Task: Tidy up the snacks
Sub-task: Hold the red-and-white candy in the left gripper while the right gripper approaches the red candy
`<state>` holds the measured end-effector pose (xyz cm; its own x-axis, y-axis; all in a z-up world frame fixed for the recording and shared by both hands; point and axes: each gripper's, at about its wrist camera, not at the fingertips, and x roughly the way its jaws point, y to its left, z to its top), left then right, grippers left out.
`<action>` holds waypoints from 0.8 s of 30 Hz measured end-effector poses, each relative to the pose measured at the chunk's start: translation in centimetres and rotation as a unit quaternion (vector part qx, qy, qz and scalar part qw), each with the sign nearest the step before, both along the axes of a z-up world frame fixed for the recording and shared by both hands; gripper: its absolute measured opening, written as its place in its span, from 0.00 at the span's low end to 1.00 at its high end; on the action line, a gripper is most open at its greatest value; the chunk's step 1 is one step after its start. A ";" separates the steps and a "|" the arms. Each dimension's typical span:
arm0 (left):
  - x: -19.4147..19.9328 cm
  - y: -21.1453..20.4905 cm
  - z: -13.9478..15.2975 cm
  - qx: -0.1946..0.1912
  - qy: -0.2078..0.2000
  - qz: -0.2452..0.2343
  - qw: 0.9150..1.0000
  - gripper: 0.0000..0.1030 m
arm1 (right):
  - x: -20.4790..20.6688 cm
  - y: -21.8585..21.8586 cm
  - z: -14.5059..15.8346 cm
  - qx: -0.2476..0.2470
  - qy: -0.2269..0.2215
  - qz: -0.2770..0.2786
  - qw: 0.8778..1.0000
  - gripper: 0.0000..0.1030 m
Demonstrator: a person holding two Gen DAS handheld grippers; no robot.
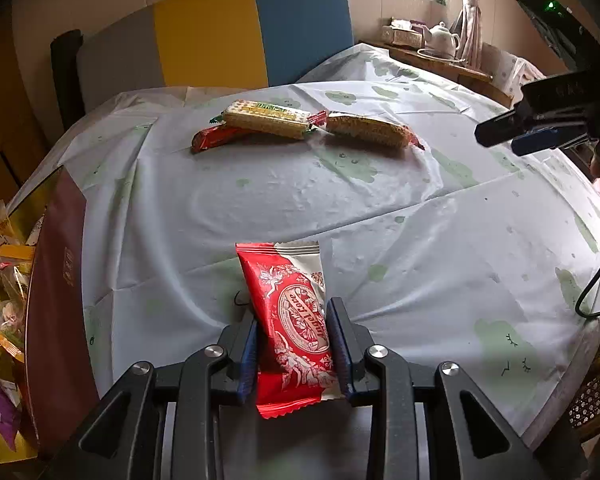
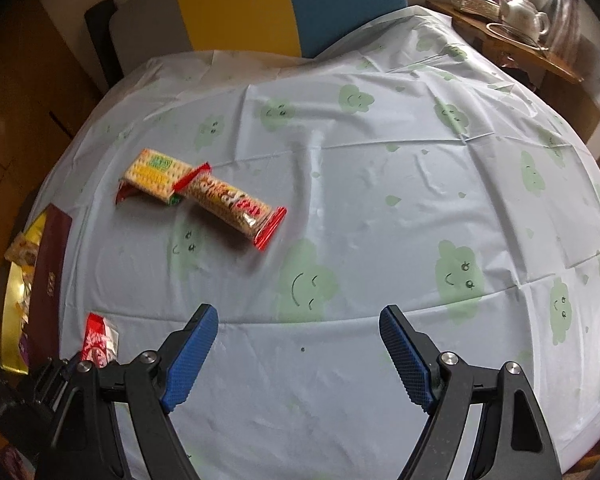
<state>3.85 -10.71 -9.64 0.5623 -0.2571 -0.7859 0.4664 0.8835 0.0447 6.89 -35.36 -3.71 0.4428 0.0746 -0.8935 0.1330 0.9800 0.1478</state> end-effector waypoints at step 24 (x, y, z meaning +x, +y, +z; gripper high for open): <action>-0.1 1.2 -0.2 -0.047 0.001 -0.006 0.999 0.32 | 8.4 14.4 -1.7 0.069 0.041 0.223 0.971 0.50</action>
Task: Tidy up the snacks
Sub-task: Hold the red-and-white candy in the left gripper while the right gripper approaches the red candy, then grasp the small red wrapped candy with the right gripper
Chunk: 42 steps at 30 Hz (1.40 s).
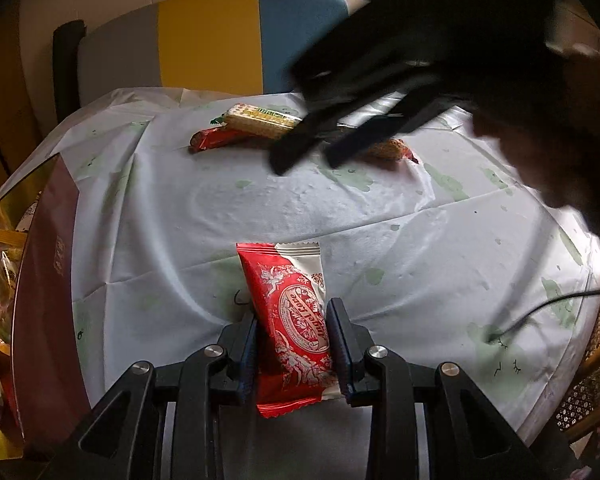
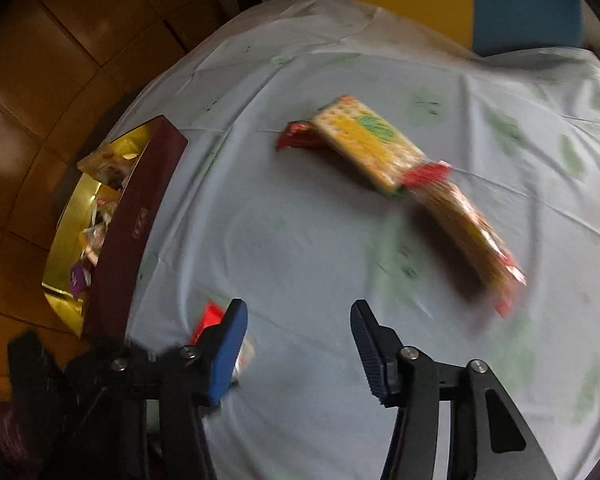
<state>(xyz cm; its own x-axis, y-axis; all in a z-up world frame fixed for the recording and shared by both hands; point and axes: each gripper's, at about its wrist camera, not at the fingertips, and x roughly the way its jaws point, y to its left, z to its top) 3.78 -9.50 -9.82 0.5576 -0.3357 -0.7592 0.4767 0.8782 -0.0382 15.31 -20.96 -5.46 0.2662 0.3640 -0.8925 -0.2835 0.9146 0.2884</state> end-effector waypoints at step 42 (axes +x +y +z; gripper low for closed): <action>0.4 1.0 0.0 -0.031 0.019 -0.003 0.999 0.32 | 5.3 8.6 -1.2 -0.170 -0.050 0.182 0.967 0.39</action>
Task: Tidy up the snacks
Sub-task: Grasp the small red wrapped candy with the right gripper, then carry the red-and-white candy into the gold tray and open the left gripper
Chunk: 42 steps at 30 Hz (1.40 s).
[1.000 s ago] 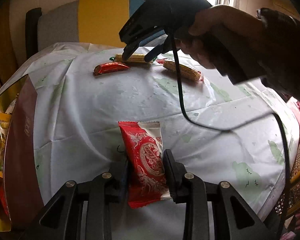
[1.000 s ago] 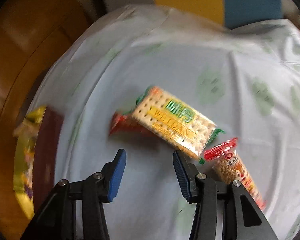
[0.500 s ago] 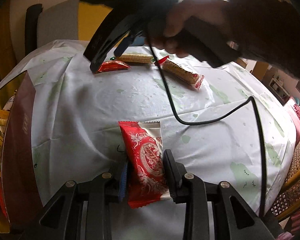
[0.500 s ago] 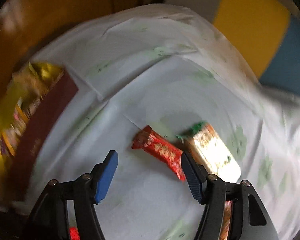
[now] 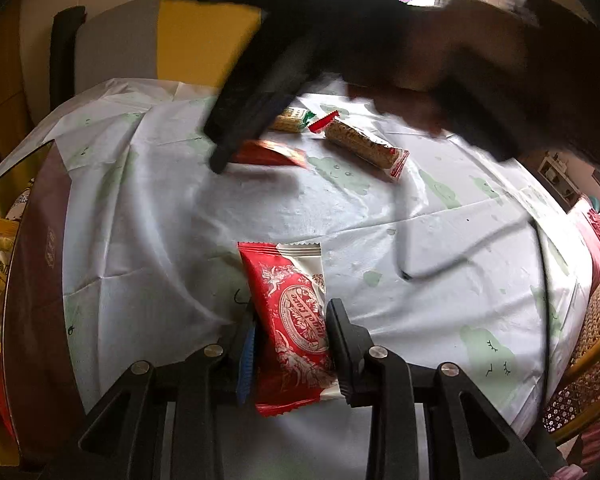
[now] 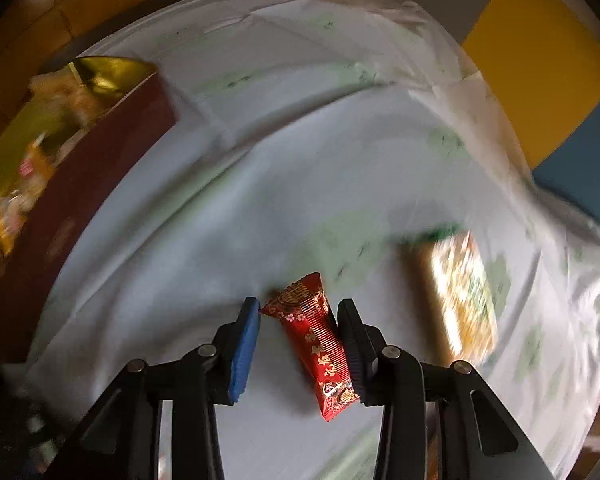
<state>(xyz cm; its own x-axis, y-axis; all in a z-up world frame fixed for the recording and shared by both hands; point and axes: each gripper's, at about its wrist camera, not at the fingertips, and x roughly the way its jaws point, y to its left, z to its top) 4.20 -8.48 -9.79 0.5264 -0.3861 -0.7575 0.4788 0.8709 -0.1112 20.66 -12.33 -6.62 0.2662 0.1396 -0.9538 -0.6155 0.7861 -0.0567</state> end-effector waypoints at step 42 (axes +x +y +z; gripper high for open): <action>-0.1 7.1 8.5 -0.067 0.010 0.088 0.994 0.30 | -18.2 -8.6 -1.2 0.000 -0.039 -0.064 0.997 0.29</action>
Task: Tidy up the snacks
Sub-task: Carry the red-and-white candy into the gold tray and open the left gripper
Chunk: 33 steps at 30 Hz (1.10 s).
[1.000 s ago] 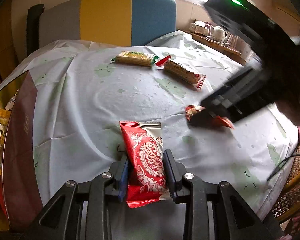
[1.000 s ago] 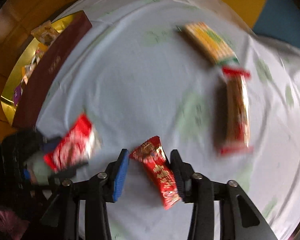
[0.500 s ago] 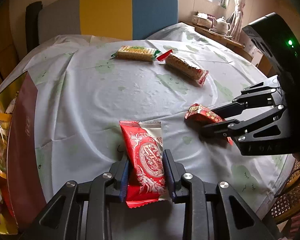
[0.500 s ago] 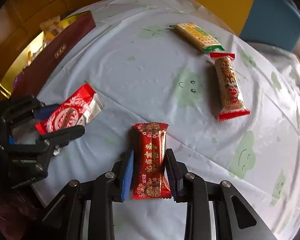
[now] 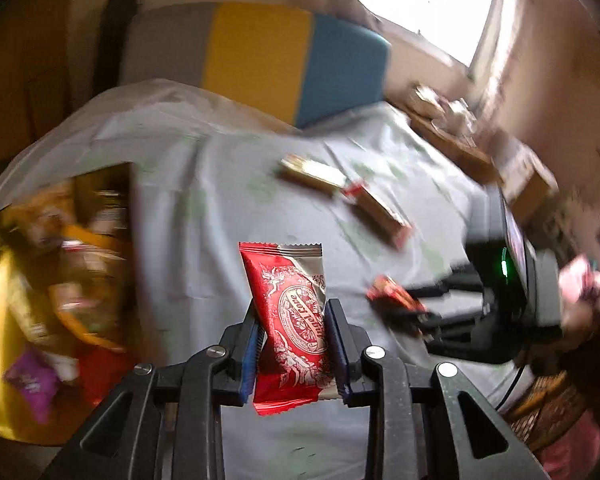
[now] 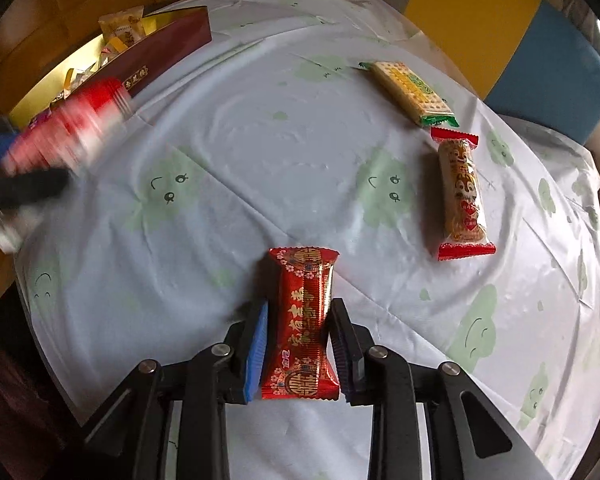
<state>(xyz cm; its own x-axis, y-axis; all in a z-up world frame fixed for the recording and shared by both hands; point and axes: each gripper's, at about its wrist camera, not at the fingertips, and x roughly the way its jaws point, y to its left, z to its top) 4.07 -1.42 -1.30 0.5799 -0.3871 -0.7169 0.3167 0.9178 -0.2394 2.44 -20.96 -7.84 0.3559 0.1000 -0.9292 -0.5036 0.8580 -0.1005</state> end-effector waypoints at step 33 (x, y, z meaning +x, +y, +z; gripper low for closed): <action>5.7 16.8 -2.8 -0.006 0.080 0.266 0.961 0.32 | 0.0 0.3 0.1 -0.011 -0.007 0.006 1.000 0.29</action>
<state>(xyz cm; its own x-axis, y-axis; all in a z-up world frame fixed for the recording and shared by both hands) 9.82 15.35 -4.14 0.5806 -0.0749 -0.8107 -0.2378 0.9367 -0.2568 2.44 -20.65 -7.76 0.3677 0.0835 -0.9262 -0.5119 0.8497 -0.1267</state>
